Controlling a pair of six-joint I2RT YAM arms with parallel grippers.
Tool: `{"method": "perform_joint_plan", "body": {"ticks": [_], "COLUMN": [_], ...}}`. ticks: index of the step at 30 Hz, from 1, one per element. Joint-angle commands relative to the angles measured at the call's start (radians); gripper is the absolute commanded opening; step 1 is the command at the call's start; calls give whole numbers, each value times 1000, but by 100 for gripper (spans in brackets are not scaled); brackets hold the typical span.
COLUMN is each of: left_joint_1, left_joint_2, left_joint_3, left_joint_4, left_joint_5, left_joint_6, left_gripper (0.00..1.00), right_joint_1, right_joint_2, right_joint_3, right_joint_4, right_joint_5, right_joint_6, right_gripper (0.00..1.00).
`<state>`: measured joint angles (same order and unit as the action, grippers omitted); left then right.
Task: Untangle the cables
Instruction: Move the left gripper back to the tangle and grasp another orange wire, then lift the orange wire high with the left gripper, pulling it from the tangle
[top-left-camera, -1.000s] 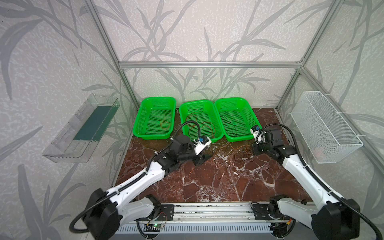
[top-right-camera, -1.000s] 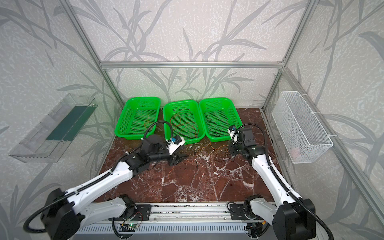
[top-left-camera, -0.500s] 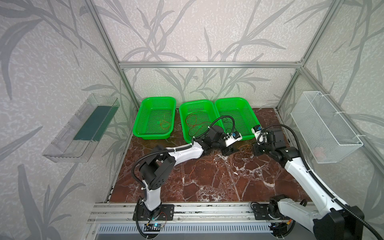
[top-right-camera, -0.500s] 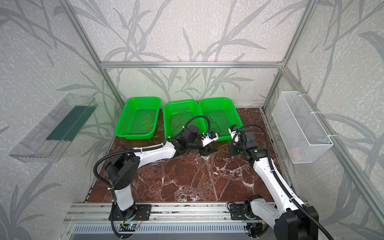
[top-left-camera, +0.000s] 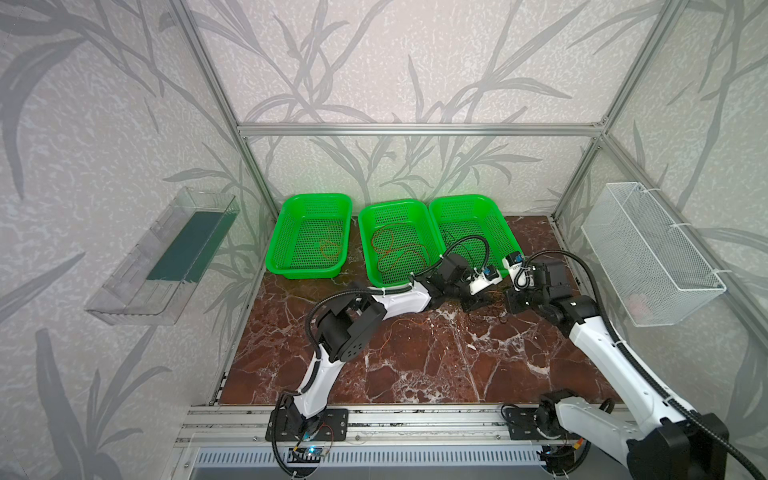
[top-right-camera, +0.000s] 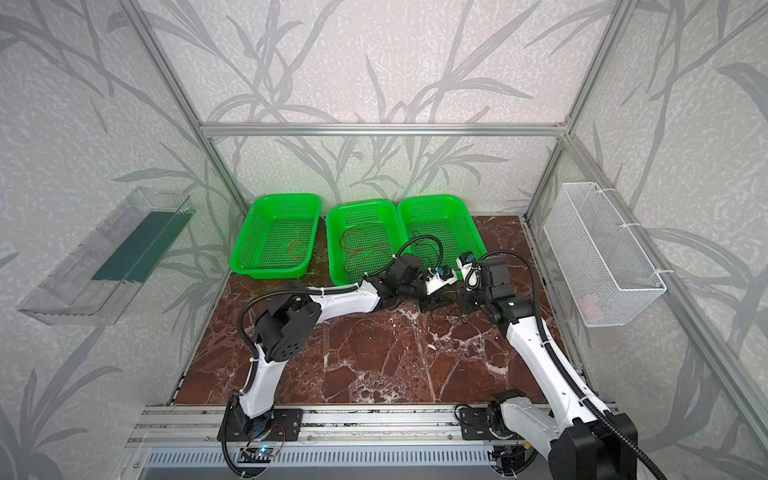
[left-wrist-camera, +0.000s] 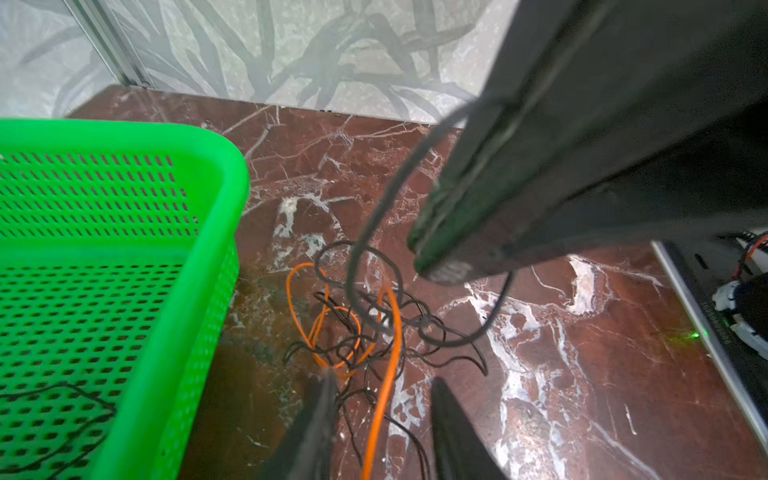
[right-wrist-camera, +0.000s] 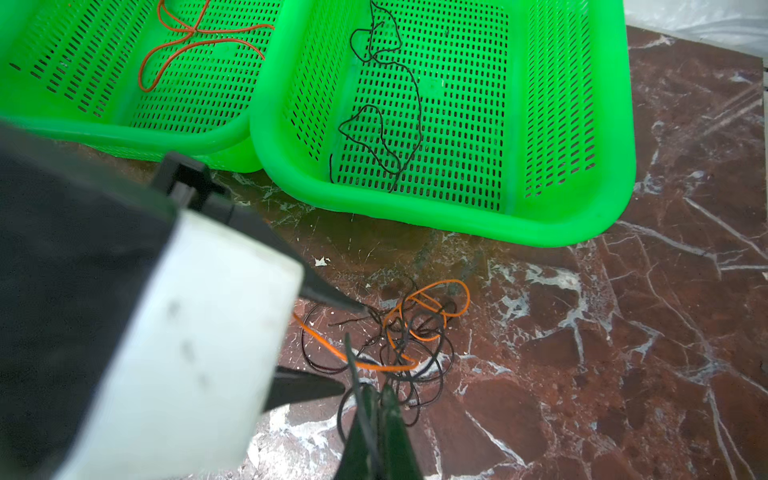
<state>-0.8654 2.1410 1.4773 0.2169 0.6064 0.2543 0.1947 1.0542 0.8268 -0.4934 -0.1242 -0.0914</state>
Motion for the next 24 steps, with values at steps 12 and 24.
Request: {"method": "perform_joint_plan", "body": {"ticks": [12, 24], "left_joint_1": [5, 110], "left_joint_2": [-461, -866], "left_joint_3": [-149, -134], "left_joint_4": [-83, -257], "left_joint_5": [-37, -150], "left_joint_6": [127, 147], "left_gripper": [0, 0], "right_joint_1": [-74, -98], "right_joint_2": [51, 217], "right_joint_3": [-79, -77], "right_joint_4": [64, 80], "right_joint_5": [57, 83], "right_joint_6": [5, -7], "right_gripper": [0, 0]}}
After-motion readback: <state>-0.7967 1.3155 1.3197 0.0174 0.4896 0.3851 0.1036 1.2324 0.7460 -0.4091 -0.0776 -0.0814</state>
